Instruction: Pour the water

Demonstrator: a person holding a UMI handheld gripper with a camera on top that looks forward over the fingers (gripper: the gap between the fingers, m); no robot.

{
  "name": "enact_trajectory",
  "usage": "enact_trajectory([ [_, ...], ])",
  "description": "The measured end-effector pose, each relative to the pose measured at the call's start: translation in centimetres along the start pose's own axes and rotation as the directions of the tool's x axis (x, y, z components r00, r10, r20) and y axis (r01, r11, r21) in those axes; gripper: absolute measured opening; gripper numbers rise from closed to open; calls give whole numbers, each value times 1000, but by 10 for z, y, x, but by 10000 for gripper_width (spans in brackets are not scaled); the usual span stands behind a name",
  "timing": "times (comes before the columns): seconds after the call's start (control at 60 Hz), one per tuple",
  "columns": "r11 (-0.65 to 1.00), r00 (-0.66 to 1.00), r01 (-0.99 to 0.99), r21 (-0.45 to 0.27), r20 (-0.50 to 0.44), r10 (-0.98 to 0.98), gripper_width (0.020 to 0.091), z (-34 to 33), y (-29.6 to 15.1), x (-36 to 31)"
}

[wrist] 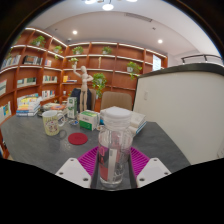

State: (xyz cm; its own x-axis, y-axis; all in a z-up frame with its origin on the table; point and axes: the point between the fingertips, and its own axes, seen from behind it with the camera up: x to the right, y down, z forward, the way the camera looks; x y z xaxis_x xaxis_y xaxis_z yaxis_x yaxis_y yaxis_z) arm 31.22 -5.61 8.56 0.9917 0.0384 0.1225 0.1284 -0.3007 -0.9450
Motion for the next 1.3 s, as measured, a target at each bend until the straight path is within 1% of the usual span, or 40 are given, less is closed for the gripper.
enact_trajectory([
  [0.05,1000,1000,-5,-14,-7,5,460,2,0,-1],
  [0.067,1000,1000,-5,-17,-12,5,414,2,0,0],
  [0.083,1000,1000,-7,-18,-15,7,412,3,0,0],
  [0.1,1000,1000,-2,-19,-16,2,384,3,-1,-1],
  [0.133,1000,1000,13,-15,-12,-13,370,4,-2,-3],
  [0.15,1000,1000,21,-13,-15,-21,344,5,-2,-3],
  [0.25,999,998,47,-1,-30,-47,342,3,-5,-7],
  [0.333,997,996,75,-8,-48,-75,343,5,-7,-11],
  [0.433,992,992,124,-3,-23,-124,342,11,-14,-34],
  [0.483,985,985,172,2,-1,-172,341,18,-20,-50],
  [0.533,968,968,252,4,1,-252,342,23,-29,-70],
  [0.633,895,895,445,15,-23,-445,341,43,-53,-96],
  [0.7,806,805,592,15,-65,-590,341,54,-74,-113],
  [0.783,649,644,761,5,-124,-755,340,74,-99,-126],
  [0.867,439,427,898,-23,-190,-884,339,90,-121,-147],
  [0.933,249,231,967,-61,-220,-948,338,109,-133,-154],
  [1.0,89,59,990,-106,-252,-966,338,117,-143,-163],
  [1.067,-61,-99,986,-153,-257,-961,338,128,-151,-167],
  [1.083,-93,-131,983,-155,-257,-957,338,134,-153,-165],
  [1.167,-216,-265,955,-203,-257,-929,341,143,-158,-170],
  [1.233,-323,-378,916,-239,-239,-895,341,149,-158,-173],
  [1.3,-387,-448,883,-267,-227,-865,340,156,-156,-176],
])
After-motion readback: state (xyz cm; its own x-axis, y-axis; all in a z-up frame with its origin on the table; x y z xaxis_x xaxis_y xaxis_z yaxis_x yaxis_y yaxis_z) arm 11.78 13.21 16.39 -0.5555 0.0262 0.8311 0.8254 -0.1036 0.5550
